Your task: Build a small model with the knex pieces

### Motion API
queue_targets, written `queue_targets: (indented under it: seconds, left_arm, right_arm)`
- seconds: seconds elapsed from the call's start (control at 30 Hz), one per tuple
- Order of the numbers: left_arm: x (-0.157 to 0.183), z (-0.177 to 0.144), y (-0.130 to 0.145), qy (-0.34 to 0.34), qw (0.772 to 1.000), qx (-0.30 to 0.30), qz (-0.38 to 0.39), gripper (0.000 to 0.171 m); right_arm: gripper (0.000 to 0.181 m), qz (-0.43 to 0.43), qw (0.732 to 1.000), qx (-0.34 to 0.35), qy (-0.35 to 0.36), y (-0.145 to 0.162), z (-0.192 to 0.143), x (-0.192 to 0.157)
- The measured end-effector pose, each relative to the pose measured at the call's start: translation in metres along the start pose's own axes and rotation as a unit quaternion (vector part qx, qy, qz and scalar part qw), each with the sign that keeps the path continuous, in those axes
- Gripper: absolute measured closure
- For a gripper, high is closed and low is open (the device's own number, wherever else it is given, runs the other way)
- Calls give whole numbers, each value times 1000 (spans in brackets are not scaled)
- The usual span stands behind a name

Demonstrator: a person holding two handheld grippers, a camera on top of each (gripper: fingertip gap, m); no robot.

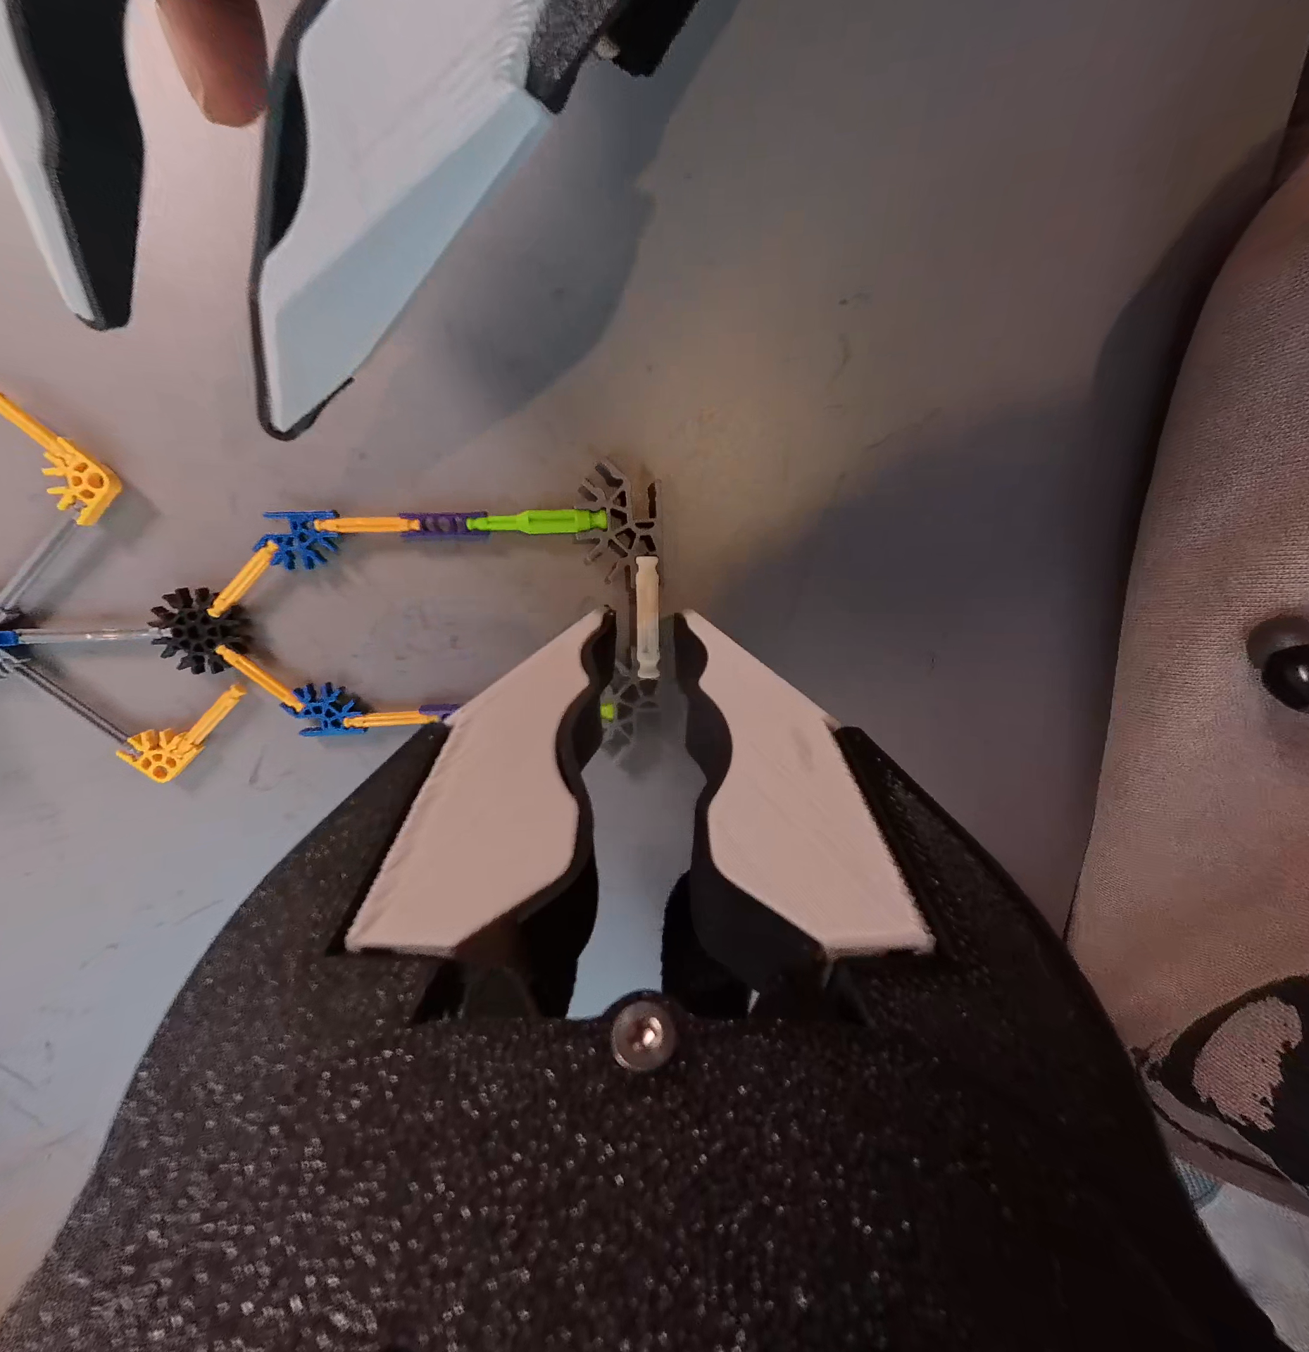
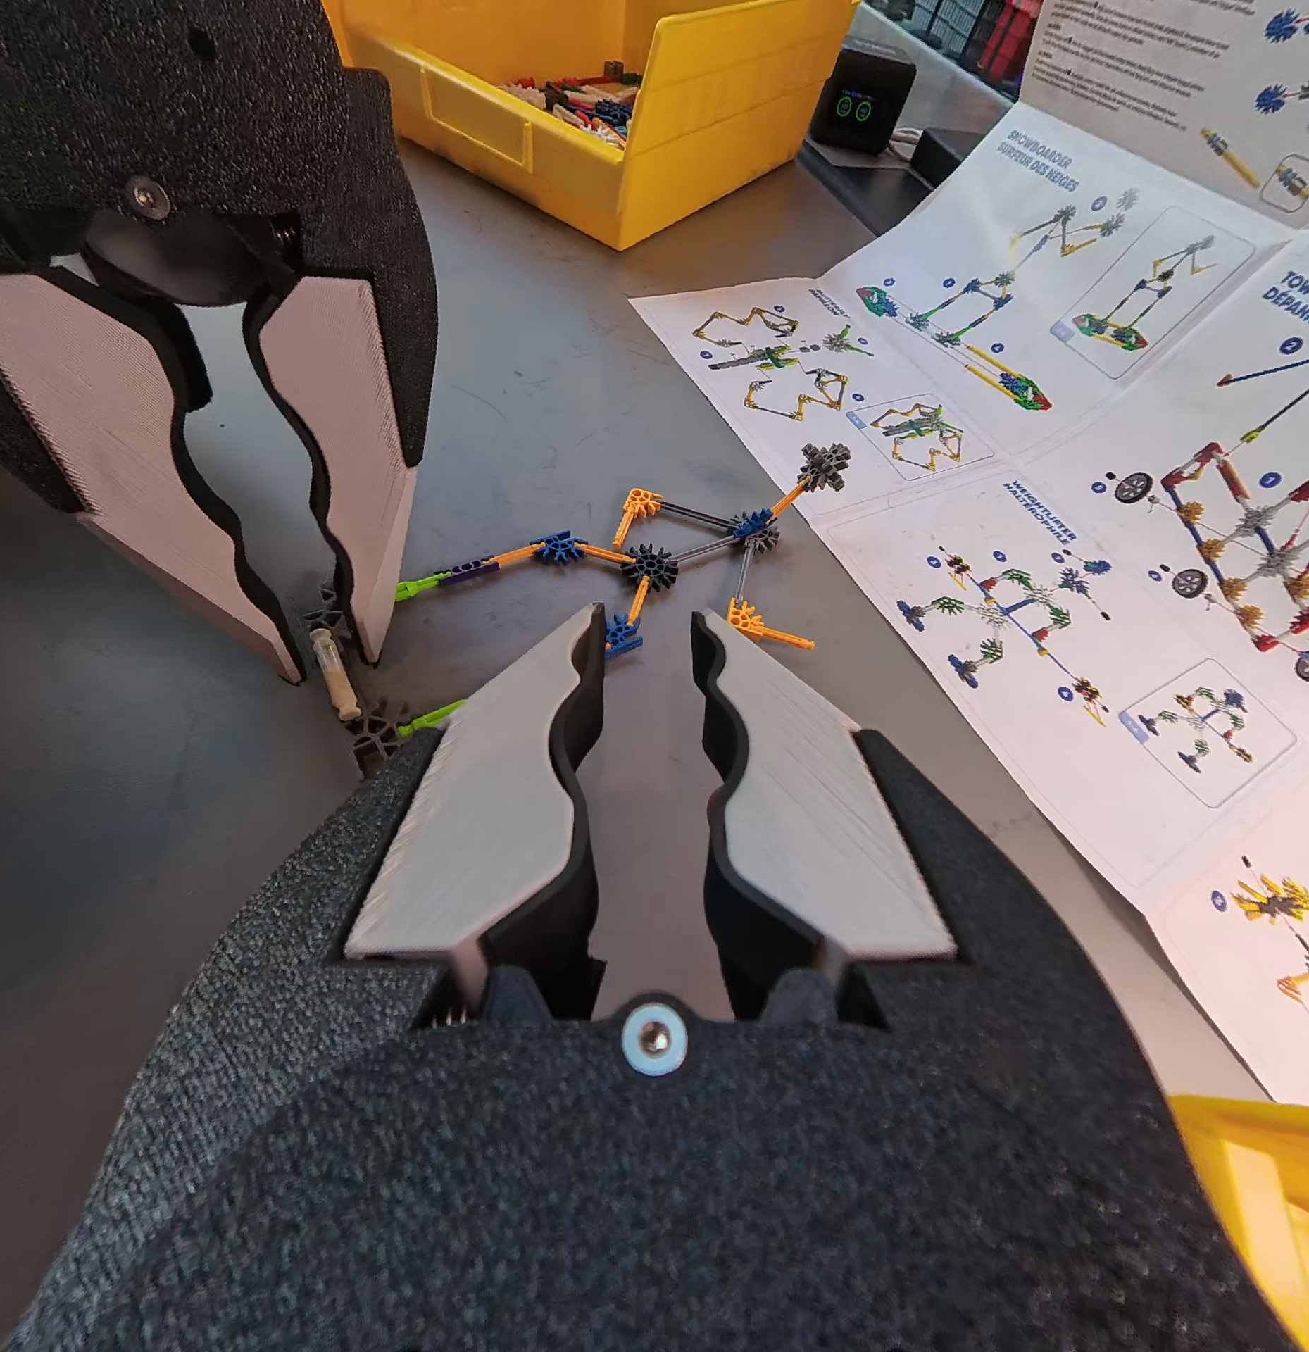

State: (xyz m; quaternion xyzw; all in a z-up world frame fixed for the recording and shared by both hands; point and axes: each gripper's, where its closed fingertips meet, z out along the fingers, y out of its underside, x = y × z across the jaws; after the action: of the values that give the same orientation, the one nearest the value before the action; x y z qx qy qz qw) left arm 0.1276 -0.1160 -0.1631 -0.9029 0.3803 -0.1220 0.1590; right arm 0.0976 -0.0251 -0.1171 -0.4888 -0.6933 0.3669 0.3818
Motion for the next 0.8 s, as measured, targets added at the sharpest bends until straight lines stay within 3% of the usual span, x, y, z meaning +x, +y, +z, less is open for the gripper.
queue_targets:
  seconds: [0.13,0.23,0.4,0.63,0.8]
  left_arm:
    - [-8,-20,-2,-12,999,45,-13,154]
    - [-12,-32,3,-11,996,86,-25,160]
    - [1,-28,2,11,987,155,-30,167]
    - [1,-5,7,-4,990,141,-17,168]
    - [0,-3,6,-1,991,136,-14,168]
  right_arm:
    - [161,19,999,5,-37,-5,-1,-13]
    - [180,22,996,-2,-92,-11,-2,-38]
    - [181,-17,978,-92,-185,3,0,-83]
    - [181,-41,962,-170,-210,24,4,-98]
    - [181,-32,959,-185,-211,29,4,-97]
